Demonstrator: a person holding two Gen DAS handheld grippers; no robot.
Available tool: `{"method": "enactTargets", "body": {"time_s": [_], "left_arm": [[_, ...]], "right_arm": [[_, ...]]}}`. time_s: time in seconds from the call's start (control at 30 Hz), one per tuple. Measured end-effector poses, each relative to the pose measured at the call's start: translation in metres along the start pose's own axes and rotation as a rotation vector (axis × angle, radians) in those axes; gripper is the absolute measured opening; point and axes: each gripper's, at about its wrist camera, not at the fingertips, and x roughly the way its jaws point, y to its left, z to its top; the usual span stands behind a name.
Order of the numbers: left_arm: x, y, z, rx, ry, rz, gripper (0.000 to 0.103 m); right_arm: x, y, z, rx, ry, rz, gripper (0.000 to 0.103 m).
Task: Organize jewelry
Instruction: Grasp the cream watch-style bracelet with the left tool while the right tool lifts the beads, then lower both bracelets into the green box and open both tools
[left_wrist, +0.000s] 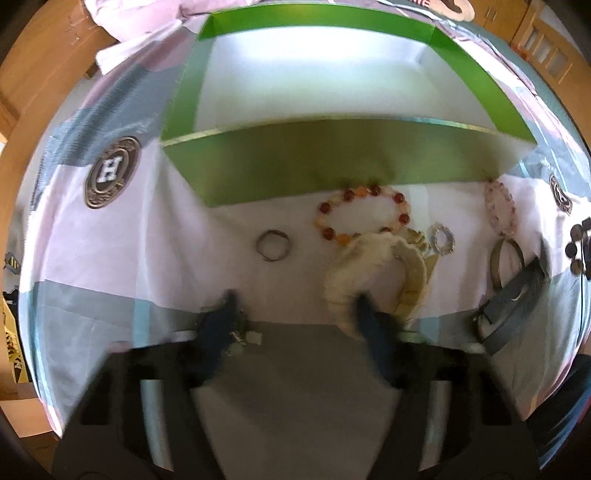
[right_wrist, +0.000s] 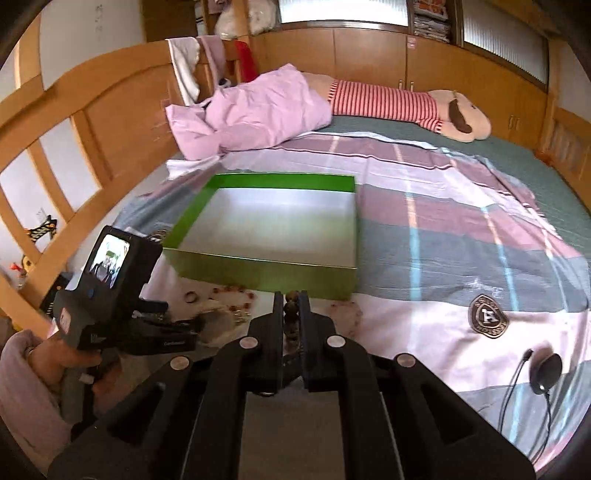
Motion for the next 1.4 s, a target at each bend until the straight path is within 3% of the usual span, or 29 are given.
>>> {"method": "enactTargets", "body": {"time_s": [0.03, 0.07, 0.37, 0.53, 0.6, 0.7, 0.8, 1.03, 1.1, 1.13, 1.2, 1.23, 1.3, 1.4], "left_arm": [[0.003, -0.002, 0.000, -0.002, 0.013, -0.009, 0.008], [0.003, -0.002, -0.001, -0.008, 0.016, 0.000, 0.006], [-0.067, 0.007, 0.004, -0.043, -0.192, -0.062, 0.006], [-0.118, 0.008, 0.036, -0.013, -0.360, -0.029, 0.006], [-0.126, 0.010, 0.054, -0.013, -0.380, -0.022, 0.006], [-0.124, 0.015, 0.079, -0.016, -0.399, -0.007, 0.006], [-0.104, 0.020, 0.099, -0.027, -0.368, 0.003, 0.006], [-0.048, 0.026, 0.105, -0.027, -0.285, 0.039, 0.008], [-0.043, 0.023, 0.104, -0.012, -0.299, 0.055, 0.010], [-0.044, 0.021, 0.103, -0.008, -0.307, 0.062, 0.017], [-0.049, 0.013, 0.099, 0.016, -0.341, 0.084, 0.036], [-0.055, 0.008, 0.096, 0.031, -0.363, 0.103, 0.044], [-0.075, -0.002, 0.086, 0.056, -0.424, 0.132, 0.045], [-0.114, -0.011, 0.059, 0.035, -0.529, 0.106, 0.049]], "right_arm": [[-0.001, 0.000, 0.000, 0.001, -0.004, 0.002, 0.008], [-0.003, 0.000, 0.002, -0.001, -0.009, 0.001, 0.008], [-0.002, 0.005, 0.016, -0.047, -0.030, -0.029, 0.008], [0.014, 0.013, 0.033, -0.072, -0.034, -0.028, 0.008], [0.019, 0.016, 0.046, -0.080, -0.055, -0.023, 0.008], [0.030, 0.019, 0.066, -0.087, -0.091, -0.011, 0.008], [0.050, 0.016, 0.079, -0.069, -0.094, 0.008, 0.008], [0.135, 0.004, 0.078, -0.009, 0.023, 0.001, 0.008], [0.147, 0.003, 0.074, 0.000, 0.045, -0.016, 0.010], [0.151, 0.002, 0.071, 0.005, 0.052, -0.028, 0.019], [0.147, 0.000, 0.067, 0.020, 0.047, -0.032, 0.049], [0.141, 0.000, 0.066, 0.027, 0.033, -0.027, 0.051], [0.125, 0.000, 0.063, 0.026, 0.010, -0.021, 0.051], [0.086, 0.001, 0.050, 0.033, -0.040, -0.024, 0.056]]}}
